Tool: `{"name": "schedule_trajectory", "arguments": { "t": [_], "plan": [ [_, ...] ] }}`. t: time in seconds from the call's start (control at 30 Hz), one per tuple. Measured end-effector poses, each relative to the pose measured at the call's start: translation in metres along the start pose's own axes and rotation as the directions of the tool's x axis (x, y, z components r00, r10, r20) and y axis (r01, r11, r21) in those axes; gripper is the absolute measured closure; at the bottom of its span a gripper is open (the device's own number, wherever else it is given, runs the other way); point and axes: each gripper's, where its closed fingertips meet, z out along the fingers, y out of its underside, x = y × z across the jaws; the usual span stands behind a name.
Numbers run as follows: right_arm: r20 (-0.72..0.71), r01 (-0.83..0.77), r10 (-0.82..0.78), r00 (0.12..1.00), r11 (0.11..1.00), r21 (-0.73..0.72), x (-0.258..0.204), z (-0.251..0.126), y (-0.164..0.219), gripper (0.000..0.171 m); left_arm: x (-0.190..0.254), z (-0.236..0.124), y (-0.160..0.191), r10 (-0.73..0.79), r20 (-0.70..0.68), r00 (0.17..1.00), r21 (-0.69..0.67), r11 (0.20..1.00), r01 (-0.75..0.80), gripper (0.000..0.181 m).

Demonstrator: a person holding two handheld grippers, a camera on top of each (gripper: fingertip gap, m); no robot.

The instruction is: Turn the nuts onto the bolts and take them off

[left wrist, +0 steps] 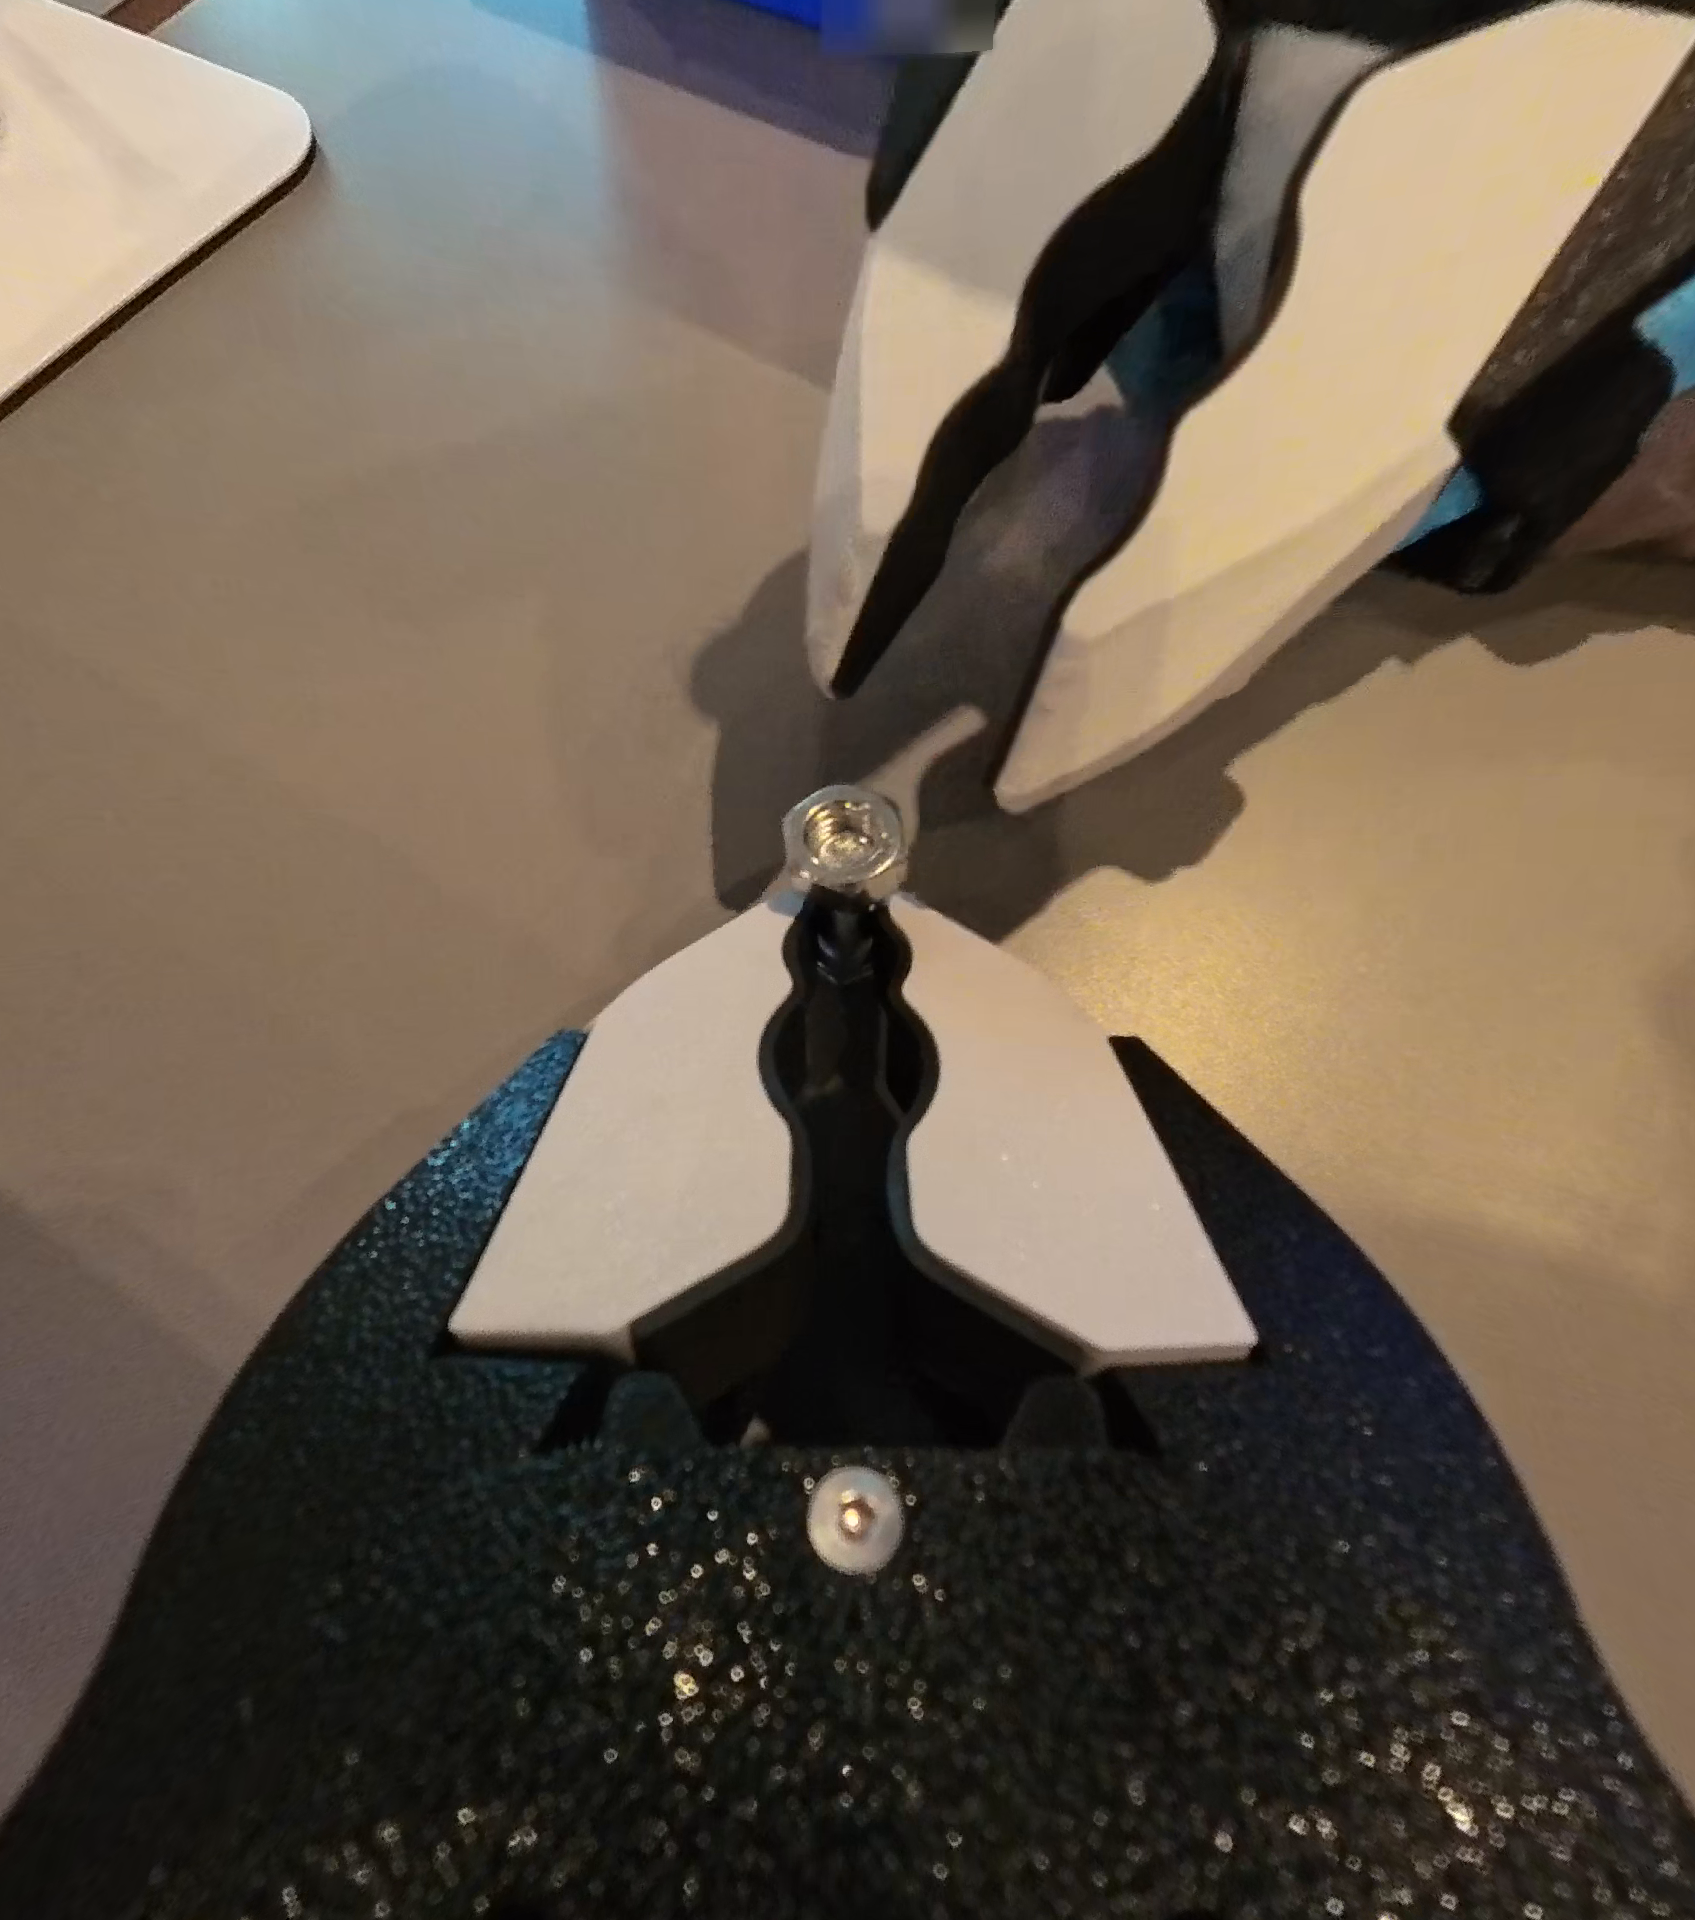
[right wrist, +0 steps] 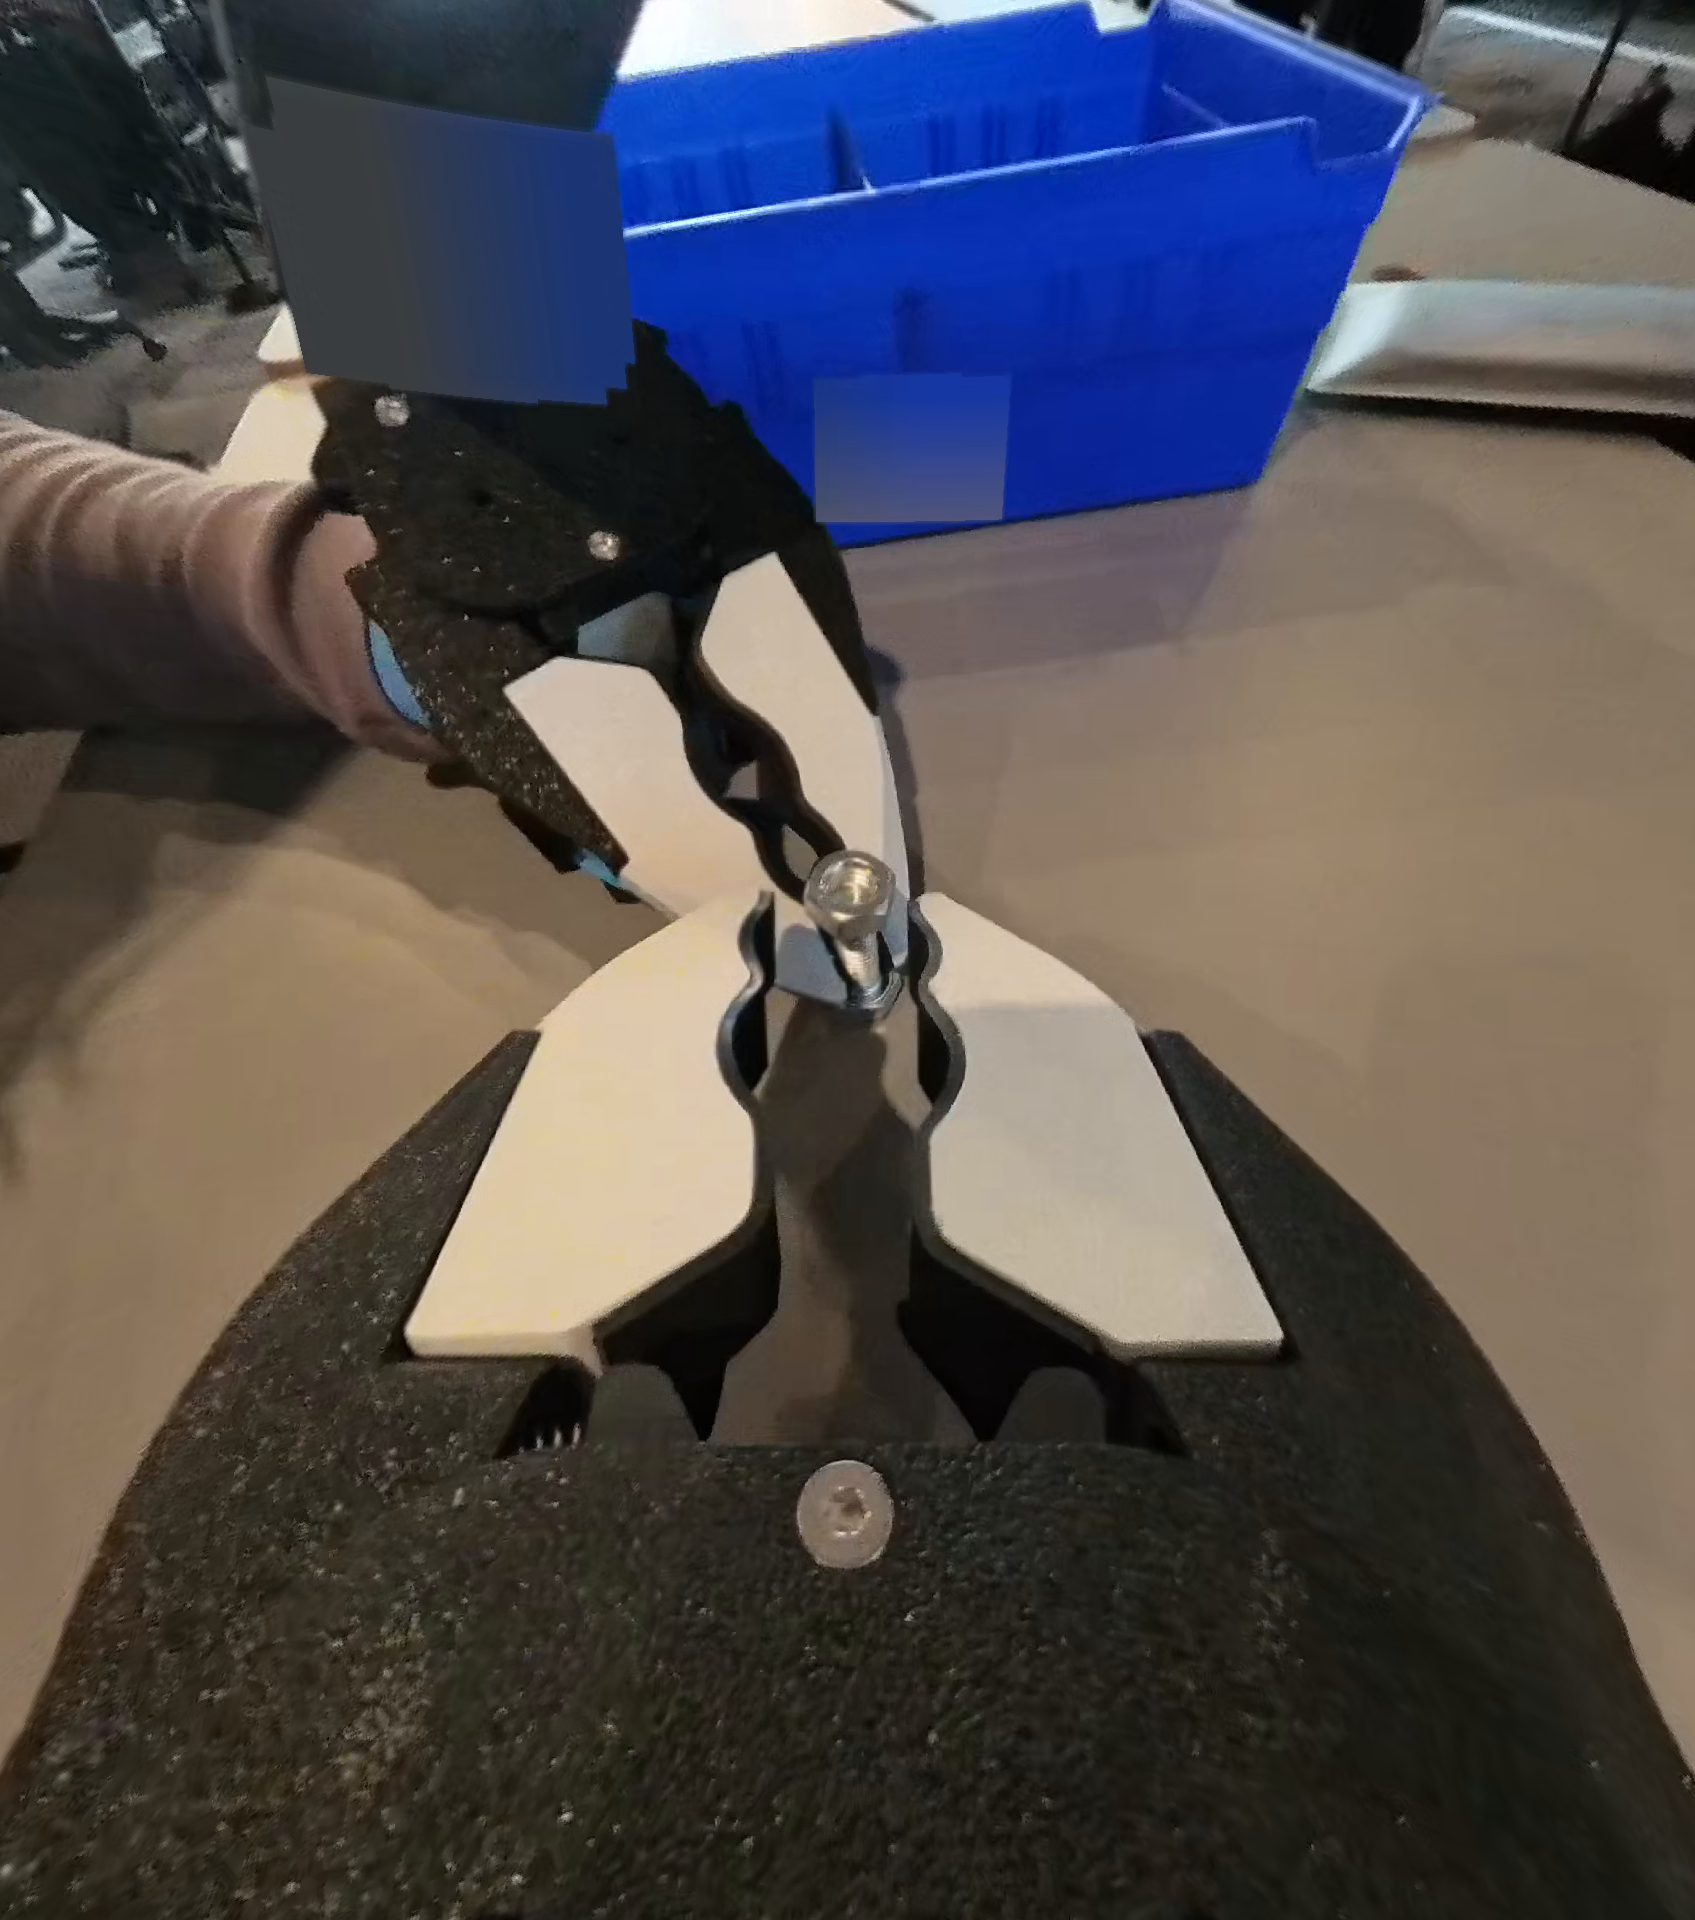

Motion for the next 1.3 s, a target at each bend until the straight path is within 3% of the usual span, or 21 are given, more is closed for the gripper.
{"name": "schedule_trajectory", "arguments": {
  "t": [0.23,0.53,0.63,0.9,1.0,1.2,1.3],
  "plan": [
    [-0.021,0.087,-0.087,0.996,0.996,-0.003,-0.003,0.008,0.004,0.148,0.0,0.0,0.0,0.0,0.0,1.0,0.0,1.0,0.0,0.172],
    [0.049,0.015,-0.014,0.999,1.0,-0.016,-0.005,0.009,0.006,0.146,0.0,0.0,0.0,0.001,-0.001,1.0,0.0,1.0,-0.001,0.172],
    [0.103,0.004,-0.002,0.995,1.0,-0.023,-0.013,0.006,0.008,0.159,0.0,0.0,0.0,0.002,-0.003,1.0,0.0,1.0,-0.002,0.172],
    [0.032,-0.026,0.026,0.999,1.0,-0.008,0.001,0.007,0.005,0.143,0.0,0.0,0.0,0.002,-0.004,1.0,0.0,1.0,-0.002,0.172],
    [0.113,-0.01,0.015,0.993,0.999,-0.044,-0.013,0.007,0.01,0.156,0.0,0.0,0.0,0.003,-0.004,1.0,0.0,1.0,-0.003,0.172],
    [0.025,-0.007,0.007,1.0,1.0,-0.009,-0.002,0.007,0.006,0.145,0.0,0.0,0.0,0.003,-0.004,1.0,0.0,1.0,-0.003,0.172],
    [0.056,0.021,-0.019,0.998,0.999,-0.044,-0.008,0.01,0.01,0.146,0.0,0.0,0.0,0.003,-0.004,1.0,0.0,1.0,-0.003,0.172]
  ]
}}
